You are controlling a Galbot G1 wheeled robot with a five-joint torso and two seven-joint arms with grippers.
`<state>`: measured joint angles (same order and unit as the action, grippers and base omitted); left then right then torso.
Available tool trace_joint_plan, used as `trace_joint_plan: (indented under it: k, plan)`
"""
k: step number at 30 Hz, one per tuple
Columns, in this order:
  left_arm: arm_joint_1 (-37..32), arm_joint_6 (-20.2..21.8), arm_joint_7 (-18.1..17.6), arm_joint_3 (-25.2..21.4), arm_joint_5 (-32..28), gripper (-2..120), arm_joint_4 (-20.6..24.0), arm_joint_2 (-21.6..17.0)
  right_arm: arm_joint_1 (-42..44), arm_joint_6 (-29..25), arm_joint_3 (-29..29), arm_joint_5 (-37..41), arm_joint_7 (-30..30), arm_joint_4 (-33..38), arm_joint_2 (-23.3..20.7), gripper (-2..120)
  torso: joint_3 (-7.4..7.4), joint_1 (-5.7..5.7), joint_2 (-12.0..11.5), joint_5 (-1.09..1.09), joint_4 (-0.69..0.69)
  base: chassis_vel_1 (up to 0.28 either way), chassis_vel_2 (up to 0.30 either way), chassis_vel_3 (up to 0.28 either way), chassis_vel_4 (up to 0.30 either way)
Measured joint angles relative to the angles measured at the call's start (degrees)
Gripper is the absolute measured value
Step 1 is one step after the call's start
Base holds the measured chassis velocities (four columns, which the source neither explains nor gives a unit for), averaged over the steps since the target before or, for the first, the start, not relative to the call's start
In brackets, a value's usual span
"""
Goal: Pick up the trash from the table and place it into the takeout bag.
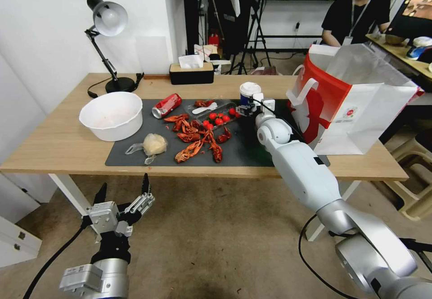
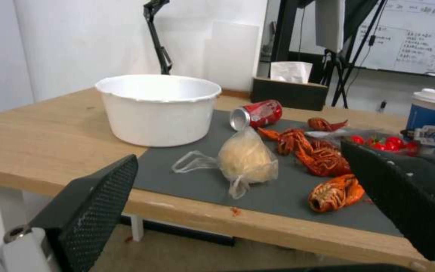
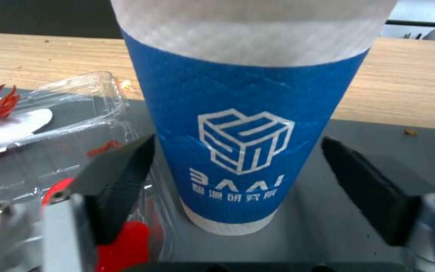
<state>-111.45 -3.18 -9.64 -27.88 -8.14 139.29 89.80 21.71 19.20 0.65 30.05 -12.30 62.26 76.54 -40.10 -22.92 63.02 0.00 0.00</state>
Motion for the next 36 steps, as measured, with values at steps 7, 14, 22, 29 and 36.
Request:
trace_joint_plan:
  k: [7,14,22,29,36]
  plan:
    - [-0.2,-0.4,-0.2,-0.3,-0.3,100,0.1,-0.3,0.1,0.2,-0.1,0.3,0.1,0.0,0.0,60,0.00,0.01,0.0,0.00,0.00,0.000,0.000,0.000,0.000]
    - [-0.2,-0.4,-0.3,-0.4,-0.4,100,0.2,-0.4,0.3,0.4,-0.1,0.5,0.1,0.4,-0.2,42,0.00,0.01,0.0,0.00,0.00,0.000,0.000,0.000,0.000]
    - [-0.2,-0.5,-0.3,-0.1,-0.3,100,0.2,-0.3,0.6,0.6,0.0,0.8,0.1,1.4,-0.8,23,0.00,0.01,0.0,0.00,0.00,0.000,0.000,0.000,0.000]
    - [-0.5,-0.7,-0.3,0.0,-0.1,100,0.6,-0.2,1.1,0.8,0.3,1.2,0.0,3.7,-2.3,12,0.00,0.01,0.0,0.01,-0.01,0.000,0.000,0.000,0.000]
    - [-0.6,-0.7,-0.3,0.0,0.0,100,0.8,-0.2,1.1,0.9,0.5,1.0,-0.1,5.1,-3.1,12,0.00,0.01,0.0,0.01,0.00,0.000,0.000,0.000,0.000]
